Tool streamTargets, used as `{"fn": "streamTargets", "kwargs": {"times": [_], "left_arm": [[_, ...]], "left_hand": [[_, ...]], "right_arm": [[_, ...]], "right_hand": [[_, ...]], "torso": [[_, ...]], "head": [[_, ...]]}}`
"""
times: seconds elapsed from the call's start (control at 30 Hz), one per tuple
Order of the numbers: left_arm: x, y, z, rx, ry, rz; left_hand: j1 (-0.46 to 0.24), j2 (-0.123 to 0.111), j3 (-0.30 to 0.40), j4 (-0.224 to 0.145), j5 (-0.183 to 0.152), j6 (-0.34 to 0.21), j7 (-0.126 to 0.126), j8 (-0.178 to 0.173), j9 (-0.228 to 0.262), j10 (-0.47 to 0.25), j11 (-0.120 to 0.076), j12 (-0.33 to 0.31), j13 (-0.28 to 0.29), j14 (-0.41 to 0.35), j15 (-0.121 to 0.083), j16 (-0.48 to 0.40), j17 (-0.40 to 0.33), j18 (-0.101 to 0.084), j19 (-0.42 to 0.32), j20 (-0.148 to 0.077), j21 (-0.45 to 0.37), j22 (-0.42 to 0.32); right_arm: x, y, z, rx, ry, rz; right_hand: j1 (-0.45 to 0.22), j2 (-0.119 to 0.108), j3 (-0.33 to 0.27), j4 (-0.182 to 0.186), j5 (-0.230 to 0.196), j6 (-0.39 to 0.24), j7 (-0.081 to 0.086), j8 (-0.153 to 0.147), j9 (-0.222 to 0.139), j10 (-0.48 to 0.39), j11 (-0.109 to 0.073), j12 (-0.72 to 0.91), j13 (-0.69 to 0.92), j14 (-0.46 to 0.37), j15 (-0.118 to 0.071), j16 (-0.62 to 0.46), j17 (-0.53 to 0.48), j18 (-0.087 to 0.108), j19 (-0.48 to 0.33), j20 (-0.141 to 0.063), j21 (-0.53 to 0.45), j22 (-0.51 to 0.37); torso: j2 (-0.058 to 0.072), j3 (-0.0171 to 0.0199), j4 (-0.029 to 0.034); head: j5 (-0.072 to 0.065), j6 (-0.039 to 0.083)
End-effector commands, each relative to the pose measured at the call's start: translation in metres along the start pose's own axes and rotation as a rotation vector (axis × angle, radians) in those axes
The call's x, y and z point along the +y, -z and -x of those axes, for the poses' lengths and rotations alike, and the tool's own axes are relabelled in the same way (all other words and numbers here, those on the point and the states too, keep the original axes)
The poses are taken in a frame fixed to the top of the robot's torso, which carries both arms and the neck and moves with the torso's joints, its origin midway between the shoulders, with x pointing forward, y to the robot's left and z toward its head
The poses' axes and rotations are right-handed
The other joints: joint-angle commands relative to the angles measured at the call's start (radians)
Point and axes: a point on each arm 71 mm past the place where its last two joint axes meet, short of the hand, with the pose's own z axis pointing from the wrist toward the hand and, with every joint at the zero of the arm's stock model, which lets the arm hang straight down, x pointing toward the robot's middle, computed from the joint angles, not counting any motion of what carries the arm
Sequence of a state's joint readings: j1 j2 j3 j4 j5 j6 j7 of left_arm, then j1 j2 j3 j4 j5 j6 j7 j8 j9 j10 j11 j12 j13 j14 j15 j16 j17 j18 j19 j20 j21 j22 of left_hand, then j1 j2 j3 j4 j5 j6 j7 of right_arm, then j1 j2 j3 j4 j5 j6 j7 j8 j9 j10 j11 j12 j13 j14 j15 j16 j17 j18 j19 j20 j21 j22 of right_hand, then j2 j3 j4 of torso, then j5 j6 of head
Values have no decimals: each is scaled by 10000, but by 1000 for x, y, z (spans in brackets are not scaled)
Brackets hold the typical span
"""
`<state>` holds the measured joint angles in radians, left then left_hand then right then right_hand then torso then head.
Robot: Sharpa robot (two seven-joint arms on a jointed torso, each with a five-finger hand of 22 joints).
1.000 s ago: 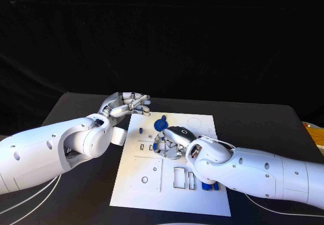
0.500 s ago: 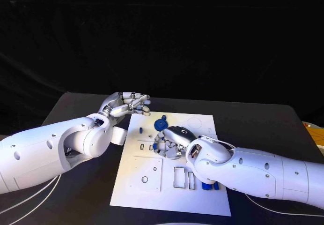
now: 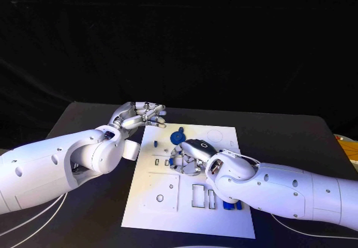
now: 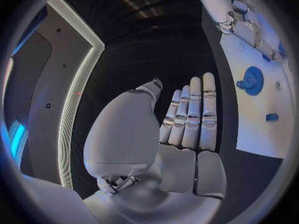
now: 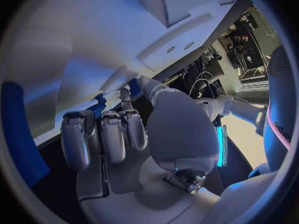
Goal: Assemble the parts on the task board
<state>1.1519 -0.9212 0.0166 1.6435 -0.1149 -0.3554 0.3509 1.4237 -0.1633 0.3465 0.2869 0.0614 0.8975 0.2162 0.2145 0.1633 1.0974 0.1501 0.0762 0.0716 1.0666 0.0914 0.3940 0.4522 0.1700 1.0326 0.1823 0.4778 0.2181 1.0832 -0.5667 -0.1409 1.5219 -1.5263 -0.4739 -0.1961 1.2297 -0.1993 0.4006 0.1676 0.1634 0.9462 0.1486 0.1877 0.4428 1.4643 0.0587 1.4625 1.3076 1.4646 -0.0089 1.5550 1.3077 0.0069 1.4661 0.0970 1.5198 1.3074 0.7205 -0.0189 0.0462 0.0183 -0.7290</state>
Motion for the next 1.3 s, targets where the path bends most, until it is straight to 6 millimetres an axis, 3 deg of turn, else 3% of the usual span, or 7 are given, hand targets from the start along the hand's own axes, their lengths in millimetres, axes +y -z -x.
{"fn": "streamTargets", "kwargs": {"times": [0.03,0.47,0.73,0.97,1.13,1.17,1.3], "left_arm": [[-1,0,-2,161,98,-25],[1,-1,4,61,-46,117],[8,-1,11,174,-1351,940],[17,0,6,1640,-4099,1893],[24,2,3,2323,-6004,2734],[26,3,3,2429,-6411,3045],[33,4,3,2642,-7580,4103]], "left_hand": [[-14,51,-28,-11,-67,-45,-1,-39,10,8,44,-66,17,-69,30,-20,11,97,-57,22,68,10],[-17,57,-23,-4,-68,89,-169,31,63,185,-71,-18,36,-25,-47,14,115,123,-99,-4,180,66],[-611,-48,-336,-26,-56,352,-274,317,275,1151,-397,596,433,1557,-508,2465,1723,99,792,-472,2120,1153],[-1292,154,-504,46,-61,-109,-717,2378,1517,482,-871,5227,3905,2945,-901,8185,6628,-228,1123,-824,6482,5371],[-2075,316,-495,77,-51,-297,-948,3460,2228,135,-1065,7552,5583,3948,-1072,9985,8562,-489,1779,-933,7936,7323],[-2457,347,-589,70,-50,-242,-1096,3844,2485,867,-1131,9143,7267,4265,-1163,10492,9209,-629,2233,-994,8429,8131],[-2926,420,-813,86,-61,-348,-1225,4587,3064,1448,-1284,10765,9032,4429,-1283,10753,9532,-752,2592,-1114,8901,8877]], "right_arm": [[1,1,0,-144,79,29],[1,8,6,-527,2,140],[0,26,28,-966,-484,429],[-11,40,64,-1172,-1920,449],[-28,50,91,-1446,-2706,-149],[-33,52,98,-1528,-2817,-295],[-48,59,113,-1742,-3160,-811]], "right_hand": [[-143,-98,-254,108,-297,-191,17,-103,-26,132,94,-102,1509,889,63,-51,1815,90,661,62,-48,2274],[3,-125,-862,387,-316,-879,219,-447,-141,-513,272,-834,832,832,212,-120,1602,167,469,191,-344,2103],[305,-8,-1115,475,-46,-860,235,-432,-152,-447,294,-746,883,830,242,-125,1597,173,461,237,-371,2096],[870,193,-1031,315,263,-614,176,-238,-107,-556,236,-850,762,766,192,-212,1348,281,202,202,-785,1860],[845,279,-1040,393,389,-416,119,-59,-50,-543,187,-832,770,770,152,-214,1363,276,217,172,-778,1871],[839,285,-1044,405,403,-396,111,-35,-42,-546,180,-836,763,772,146,-213,1369,274,223,166,-771,1876],[800,283,-1076,450,423,-335,86,42,-14,-521,159,-809,783,779,128,-208,1393,266,246,149,-744,1895]], "torso": [[-2,4,-3],[-19,10,-15],[-89,26,-64],[-242,56,-128],[-362,83,-176],[-394,93,-183],[-467,110,-211]], "head": [[-10,6],[-9,43],[31,75],[72,46],[162,21],[189,6],[267,-46]]}}
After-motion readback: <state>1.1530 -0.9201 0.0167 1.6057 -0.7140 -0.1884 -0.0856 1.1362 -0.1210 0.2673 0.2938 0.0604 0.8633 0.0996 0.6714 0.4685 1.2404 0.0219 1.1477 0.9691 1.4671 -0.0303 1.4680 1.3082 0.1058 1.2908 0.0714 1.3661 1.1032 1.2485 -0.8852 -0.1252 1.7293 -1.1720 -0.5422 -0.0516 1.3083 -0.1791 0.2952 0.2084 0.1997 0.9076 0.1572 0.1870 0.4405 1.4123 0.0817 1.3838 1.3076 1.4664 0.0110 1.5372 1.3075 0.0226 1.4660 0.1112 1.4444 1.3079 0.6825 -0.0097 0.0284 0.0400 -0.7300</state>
